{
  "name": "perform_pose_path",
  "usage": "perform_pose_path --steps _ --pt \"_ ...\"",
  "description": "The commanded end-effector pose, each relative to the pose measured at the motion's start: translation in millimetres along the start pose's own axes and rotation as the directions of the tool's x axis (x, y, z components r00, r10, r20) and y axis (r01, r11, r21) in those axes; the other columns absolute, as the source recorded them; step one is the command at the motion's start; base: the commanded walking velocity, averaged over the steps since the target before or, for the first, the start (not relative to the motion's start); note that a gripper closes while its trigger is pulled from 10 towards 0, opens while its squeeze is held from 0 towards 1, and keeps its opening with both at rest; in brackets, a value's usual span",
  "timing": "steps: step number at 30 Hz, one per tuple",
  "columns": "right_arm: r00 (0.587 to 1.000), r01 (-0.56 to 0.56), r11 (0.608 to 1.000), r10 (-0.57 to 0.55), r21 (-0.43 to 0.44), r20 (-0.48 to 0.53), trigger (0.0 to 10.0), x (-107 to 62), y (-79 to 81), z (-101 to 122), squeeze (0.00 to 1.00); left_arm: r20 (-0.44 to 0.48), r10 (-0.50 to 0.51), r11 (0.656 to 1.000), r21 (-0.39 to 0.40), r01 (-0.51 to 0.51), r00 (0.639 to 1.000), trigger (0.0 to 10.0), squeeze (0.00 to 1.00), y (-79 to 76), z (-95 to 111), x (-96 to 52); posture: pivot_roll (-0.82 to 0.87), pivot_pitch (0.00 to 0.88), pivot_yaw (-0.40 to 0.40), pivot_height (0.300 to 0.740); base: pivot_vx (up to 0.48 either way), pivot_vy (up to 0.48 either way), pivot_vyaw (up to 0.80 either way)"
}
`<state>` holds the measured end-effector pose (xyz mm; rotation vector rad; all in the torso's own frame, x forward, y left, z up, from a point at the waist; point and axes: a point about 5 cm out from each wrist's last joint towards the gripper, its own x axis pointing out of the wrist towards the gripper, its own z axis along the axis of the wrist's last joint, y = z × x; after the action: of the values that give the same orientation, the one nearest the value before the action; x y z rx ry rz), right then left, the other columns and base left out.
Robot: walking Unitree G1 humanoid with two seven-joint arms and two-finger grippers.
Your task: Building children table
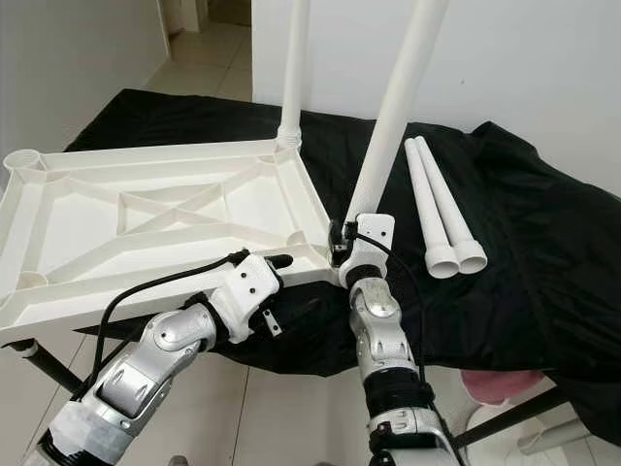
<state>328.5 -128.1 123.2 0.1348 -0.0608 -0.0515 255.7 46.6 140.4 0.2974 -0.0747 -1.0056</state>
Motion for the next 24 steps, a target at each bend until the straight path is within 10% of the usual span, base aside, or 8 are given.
perform_pose_path --steps 1,20,21,24 --pt "0.989 0.128 0.991 -0.125 0.041 -0.075 10.0 -7.4 -12.3 -13.8 0.00 -0.012 0.034 0.999 0.010 -0.034 0.999 10.0 0.00 0.3 -2.3 0.1 0.03 0.000 -0.080 0.740 0.000 0.000 0.00" --pt "0.999 0.037 0.999 -0.037 -0.027 -0.018 10.0 -10.3 2.6 -2.4 0.00 0.005 0.037 0.998 0.051 -0.037 0.999 10.0 0.00 0.7 -1.1 1.8 0.02 0.000 -0.085 0.740 0.000 0.000 0.00" --pt "1.000 0.014 1.000 -0.014 -0.017 -0.009 10.0 -11.0 3.1 -1.2 1.00 0.007 0.037 0.998 0.053 -0.037 0.999 10.0 0.00 0.4 -1.0 2.2 0.02 0.000 -0.088 0.740 0.000 0.000 0.00" --pt "1.000 -0.030 0.999 0.030 0.014 0.008 10.0 -12.5 4.1 1.4 1.00 0.012 0.037 0.998 0.058 -0.037 0.999 10.0 0.00 0.0 -0.5 2.6 0.02 0.000 -0.088 0.740 0.000 0.000 0.00"
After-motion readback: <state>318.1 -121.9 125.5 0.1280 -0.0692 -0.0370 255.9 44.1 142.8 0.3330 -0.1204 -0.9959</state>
